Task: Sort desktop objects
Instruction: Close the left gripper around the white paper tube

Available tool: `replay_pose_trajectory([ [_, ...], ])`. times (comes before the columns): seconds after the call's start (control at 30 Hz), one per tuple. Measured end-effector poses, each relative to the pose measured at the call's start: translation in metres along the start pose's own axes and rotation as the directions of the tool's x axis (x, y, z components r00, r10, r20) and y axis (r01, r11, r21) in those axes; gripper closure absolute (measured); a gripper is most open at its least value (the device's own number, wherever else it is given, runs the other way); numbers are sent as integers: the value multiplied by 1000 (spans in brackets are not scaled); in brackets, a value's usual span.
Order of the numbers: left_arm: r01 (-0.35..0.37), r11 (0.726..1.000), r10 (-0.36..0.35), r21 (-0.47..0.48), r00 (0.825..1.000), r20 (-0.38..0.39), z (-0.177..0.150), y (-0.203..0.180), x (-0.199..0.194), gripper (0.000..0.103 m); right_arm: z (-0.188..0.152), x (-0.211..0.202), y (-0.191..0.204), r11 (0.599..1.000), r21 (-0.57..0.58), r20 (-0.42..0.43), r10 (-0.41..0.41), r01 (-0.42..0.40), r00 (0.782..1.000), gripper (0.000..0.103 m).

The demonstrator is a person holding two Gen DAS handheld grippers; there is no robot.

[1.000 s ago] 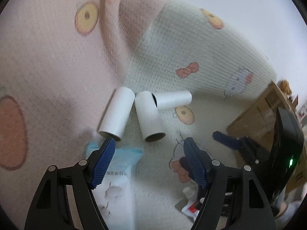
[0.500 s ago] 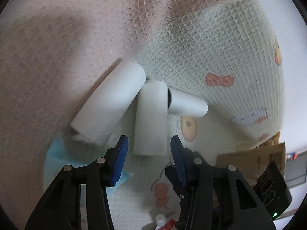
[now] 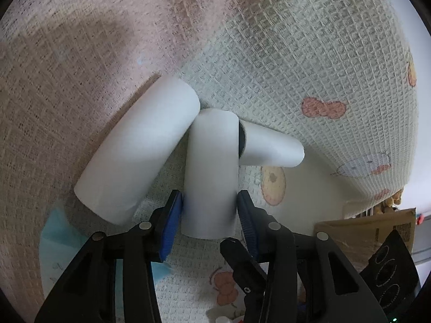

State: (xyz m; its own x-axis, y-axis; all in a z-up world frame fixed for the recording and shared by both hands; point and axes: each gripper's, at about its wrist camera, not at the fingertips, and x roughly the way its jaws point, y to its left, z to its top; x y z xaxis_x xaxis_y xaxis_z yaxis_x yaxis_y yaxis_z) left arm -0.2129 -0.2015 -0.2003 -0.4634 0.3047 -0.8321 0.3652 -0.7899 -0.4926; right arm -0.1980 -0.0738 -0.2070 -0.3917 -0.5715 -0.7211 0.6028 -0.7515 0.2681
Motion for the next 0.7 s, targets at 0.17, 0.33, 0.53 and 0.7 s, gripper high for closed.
replay_pose_trajectory([
  [0.17, 11, 1000, -11, 10, 1000, -20, -8, -6, -2, 57, -6, -4, -1, 999, -2, -9, 46, -46, 999, 58],
  [0.33, 31, 999, -30, 24, 999, -24, -29, -12, -5, 57, -14, -8, -1, 995, 21, -3, 98, -98, 995, 58],
  [0.53, 68, 997, -66, 31, 997, -49, -44, -18, -5, 58, -28, -14, 2, 997, -5, -19, 83, -83, 996, 58],
  [0.7, 78, 995, -77, 59, 997, -27, -61, -16, -13, 58, -39, -23, 3, 997, -5, -15, 79, -79, 997, 58],
])
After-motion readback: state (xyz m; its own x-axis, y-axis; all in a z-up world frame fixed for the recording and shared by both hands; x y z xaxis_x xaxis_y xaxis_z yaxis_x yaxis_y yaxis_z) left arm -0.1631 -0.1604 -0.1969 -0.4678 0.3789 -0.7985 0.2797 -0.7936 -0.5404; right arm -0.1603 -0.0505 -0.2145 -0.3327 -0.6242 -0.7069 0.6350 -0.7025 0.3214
